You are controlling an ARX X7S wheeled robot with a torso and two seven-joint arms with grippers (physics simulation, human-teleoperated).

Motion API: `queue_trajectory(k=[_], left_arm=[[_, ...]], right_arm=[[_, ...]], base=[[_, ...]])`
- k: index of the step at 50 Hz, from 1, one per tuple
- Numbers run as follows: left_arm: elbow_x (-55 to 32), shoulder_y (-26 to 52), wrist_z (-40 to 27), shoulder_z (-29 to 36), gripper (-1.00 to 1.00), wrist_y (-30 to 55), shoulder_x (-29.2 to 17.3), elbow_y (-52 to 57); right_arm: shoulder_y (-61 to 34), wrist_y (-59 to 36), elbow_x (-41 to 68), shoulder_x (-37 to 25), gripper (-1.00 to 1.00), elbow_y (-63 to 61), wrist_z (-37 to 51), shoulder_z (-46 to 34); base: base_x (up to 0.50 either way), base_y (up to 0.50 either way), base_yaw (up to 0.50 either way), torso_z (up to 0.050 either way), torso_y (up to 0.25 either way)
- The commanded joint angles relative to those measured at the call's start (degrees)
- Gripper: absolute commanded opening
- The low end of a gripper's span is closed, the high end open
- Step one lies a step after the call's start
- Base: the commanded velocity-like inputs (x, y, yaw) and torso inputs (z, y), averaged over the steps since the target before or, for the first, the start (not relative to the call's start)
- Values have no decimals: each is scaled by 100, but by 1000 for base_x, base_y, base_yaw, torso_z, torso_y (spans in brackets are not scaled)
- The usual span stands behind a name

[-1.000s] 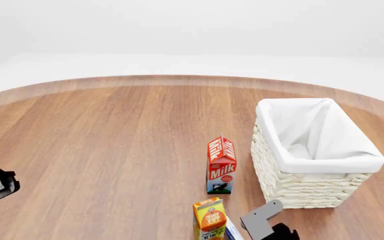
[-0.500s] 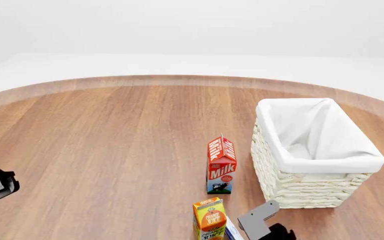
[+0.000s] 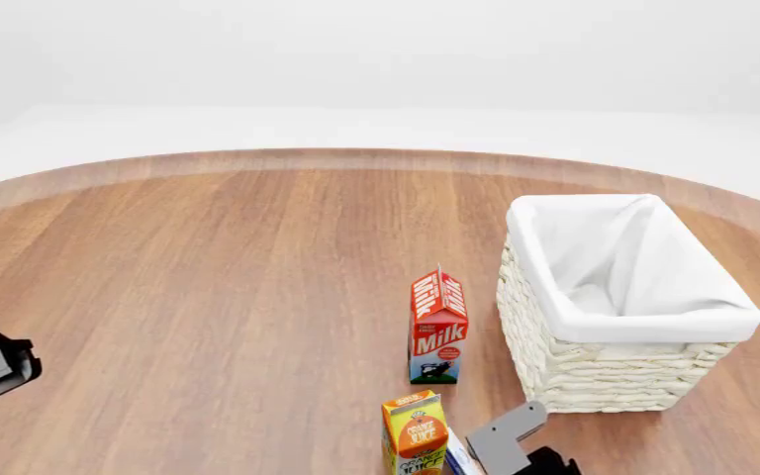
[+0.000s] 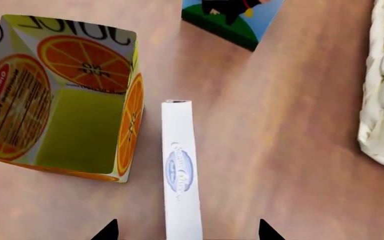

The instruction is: Pick up the cream cheese box and the butter, and put them in the basket.

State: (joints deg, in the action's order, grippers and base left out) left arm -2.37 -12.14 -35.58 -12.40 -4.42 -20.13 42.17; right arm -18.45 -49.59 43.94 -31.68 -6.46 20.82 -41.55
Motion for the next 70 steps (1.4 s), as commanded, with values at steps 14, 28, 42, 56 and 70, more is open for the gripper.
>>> queue_trajectory(k=[14, 28, 42, 56, 70], left_arm=[[48, -1, 106, -110, 100, 2, 87, -70], [43, -10, 90, -103, 100, -7, 69, -77], [37, -33, 71, -109, 100, -15, 54, -58], [48, -17, 60, -63, 100, 39, 39, 12], [5, -17, 50, -64, 100, 32, 23, 8]], right_arm=[[12, 100, -255, 117, -100, 19, -124, -18], [15, 119, -282, 93, -100, -17, -104, -47], [107, -100, 204, -262, -100, -911, 473, 594], [494, -356, 973, -900, -100, -2565, 1216, 1309], [597, -496, 1342, -1286, -100, -3726, 1749, 1615]], base=[[0, 0, 0, 0, 0], [0, 0, 0, 0, 0], [0, 0, 0, 0, 0], [0, 0, 0, 0, 1], [0, 0, 0, 0, 0]])
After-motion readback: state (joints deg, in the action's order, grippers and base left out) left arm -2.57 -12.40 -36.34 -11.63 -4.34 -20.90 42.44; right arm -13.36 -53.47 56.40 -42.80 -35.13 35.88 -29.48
